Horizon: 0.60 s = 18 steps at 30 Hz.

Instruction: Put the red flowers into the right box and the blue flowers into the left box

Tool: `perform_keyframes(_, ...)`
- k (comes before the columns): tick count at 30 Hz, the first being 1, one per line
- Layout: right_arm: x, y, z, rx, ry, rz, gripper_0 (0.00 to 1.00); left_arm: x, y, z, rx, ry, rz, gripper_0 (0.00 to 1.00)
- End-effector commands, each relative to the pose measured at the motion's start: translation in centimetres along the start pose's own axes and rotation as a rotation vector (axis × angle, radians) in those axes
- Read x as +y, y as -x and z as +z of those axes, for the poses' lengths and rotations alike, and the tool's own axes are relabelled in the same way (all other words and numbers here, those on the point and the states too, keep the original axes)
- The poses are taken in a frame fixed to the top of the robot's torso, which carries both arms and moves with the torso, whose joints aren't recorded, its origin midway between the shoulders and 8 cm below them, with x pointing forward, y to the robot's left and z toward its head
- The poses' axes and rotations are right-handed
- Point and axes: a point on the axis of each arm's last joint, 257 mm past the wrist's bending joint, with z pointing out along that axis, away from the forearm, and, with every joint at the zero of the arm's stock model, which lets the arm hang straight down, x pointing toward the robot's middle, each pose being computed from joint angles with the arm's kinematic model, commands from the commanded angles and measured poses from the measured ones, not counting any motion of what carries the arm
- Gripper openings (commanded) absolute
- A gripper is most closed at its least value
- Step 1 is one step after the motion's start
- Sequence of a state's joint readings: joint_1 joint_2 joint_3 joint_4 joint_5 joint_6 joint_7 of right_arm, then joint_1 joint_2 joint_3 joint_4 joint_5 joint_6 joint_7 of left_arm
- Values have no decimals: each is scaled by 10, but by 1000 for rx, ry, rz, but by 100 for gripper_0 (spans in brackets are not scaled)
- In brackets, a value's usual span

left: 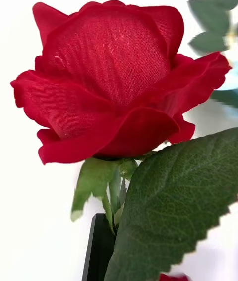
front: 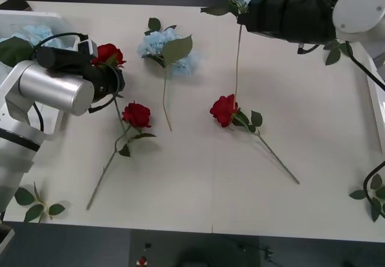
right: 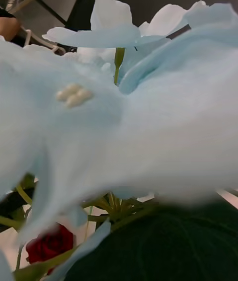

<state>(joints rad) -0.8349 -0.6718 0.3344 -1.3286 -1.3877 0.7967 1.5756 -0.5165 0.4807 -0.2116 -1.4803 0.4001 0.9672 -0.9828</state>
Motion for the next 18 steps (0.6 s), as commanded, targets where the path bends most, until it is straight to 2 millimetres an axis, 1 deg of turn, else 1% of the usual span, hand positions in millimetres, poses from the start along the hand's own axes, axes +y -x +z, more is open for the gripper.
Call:
perform_keyframes(1,12,18,-34,-15,63,-129,0,3,11,-26,-8,-37,-54,0)
perform_keyframes(3,19,15,-48,-7,107,-163,0,-9,11,-42,-4,-94,-82,0)
perform_keyframes(4,22,15,-51,-7,117,-173,0,-12,12,-46,-5,-112,-91,0)
perform_keyframes(6,27,10,-63,0,149,-217,0,-27,14,-63,-19,-191,-115,0)
perform_keyframes(7,27,9,-66,0,154,-228,0,-32,15,-67,-25,-209,-108,0)
perform_keyframes(9,33,7,-78,-9,188,-266,0,-42,19,-84,-53,-269,-56,0)
perform_keyframes(10,34,7,-80,-12,195,-273,0,-44,18,-87,-57,-280,-38,0)
perform_keyframes(13,37,-1,-92,-12,232,-323,0,-55,25,-110,-95,-372,65,0)
perform_keyframes(14,37,-2,-94,-11,236,-327,0,-55,26,-113,-102,-391,80,0)
perform_keyframes(16,35,-4,-97,-8,238,-350,0,-59,34,-128,-149,-461,181,0)
perform_keyframes(17,34,-6,-97,-5,237,-355,0,-59,35,-132,-161,-474,211,0)
perform_keyframes(18,30,-11,-98,6,233,-351,0,-61,37,-138,-188,-505,260,0)
